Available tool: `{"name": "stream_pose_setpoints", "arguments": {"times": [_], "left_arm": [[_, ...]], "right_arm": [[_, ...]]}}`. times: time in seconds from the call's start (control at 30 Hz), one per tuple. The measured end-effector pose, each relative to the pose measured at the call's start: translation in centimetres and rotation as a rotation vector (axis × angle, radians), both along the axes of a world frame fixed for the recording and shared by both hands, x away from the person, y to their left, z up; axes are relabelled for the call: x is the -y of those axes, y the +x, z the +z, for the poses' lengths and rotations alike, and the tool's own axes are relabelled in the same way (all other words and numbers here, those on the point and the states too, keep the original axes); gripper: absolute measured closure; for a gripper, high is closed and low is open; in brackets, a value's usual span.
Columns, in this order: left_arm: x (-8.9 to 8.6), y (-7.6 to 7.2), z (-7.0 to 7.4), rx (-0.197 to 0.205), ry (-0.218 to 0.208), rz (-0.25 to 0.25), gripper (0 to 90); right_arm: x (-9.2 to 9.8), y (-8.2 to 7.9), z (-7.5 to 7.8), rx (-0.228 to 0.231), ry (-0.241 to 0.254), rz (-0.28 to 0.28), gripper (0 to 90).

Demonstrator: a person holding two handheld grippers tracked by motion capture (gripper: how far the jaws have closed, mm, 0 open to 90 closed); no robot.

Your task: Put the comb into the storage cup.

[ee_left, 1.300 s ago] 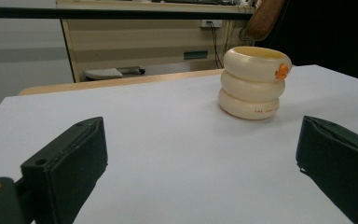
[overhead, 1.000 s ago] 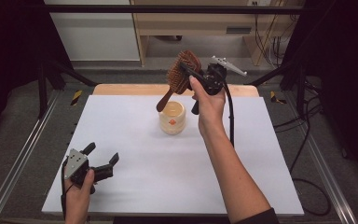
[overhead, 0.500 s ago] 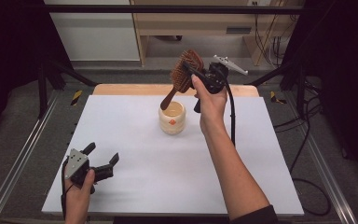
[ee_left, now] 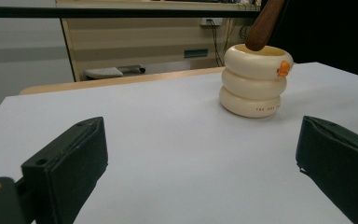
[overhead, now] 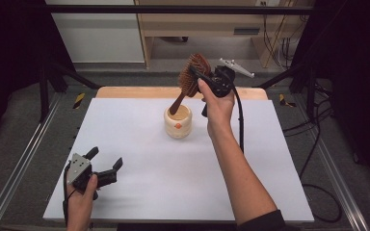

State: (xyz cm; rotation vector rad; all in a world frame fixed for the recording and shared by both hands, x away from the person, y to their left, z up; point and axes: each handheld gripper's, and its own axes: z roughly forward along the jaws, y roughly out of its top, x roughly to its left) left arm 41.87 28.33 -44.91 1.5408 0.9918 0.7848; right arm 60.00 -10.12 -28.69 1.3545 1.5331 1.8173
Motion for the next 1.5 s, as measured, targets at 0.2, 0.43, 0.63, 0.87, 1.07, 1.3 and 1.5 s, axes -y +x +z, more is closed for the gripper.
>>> {"name": "stream_pose_setpoints", "arguments": {"times": [0.2,0.43,0.63,0.87,1.07,1.3,1.5], "left_arm": [[0.0,0.0,0.0,0.002,-0.001,-0.001,2.0],[0.0,0.0,0.0,0.002,0.001,-0.003,2.0],[0.1,0.0,0.0,0.005,-0.005,-0.006,2.0],[0.0,0.0,0.0,0.004,-0.005,-0.006,2.0],[0.0,0.0,0.0,0.003,-0.001,-0.008,2.0],[0.0,0.0,0.0,0.003,-0.002,-0.006,2.0],[0.0,0.0,0.0,0.002,-0.001,-0.007,2.0]], "right_arm": [[-0.2,0.1,-0.4,-0.011,-0.015,-0.003,51.1],[-0.4,0.3,-0.8,-0.02,-0.028,-0.008,51.1],[-0.5,0.6,-1.5,-0.029,-0.044,-0.012,51.0],[-0.8,0.8,-2.3,-0.045,-0.061,-0.013,51.0],[-1.1,0.8,-2.7,-0.041,-0.086,-0.009,50.9],[-1.2,0.9,-3.3,-0.048,-0.095,-0.007,50.8],[-1.3,1.0,-3.8,-0.059,-0.095,-0.008,50.8]]}}
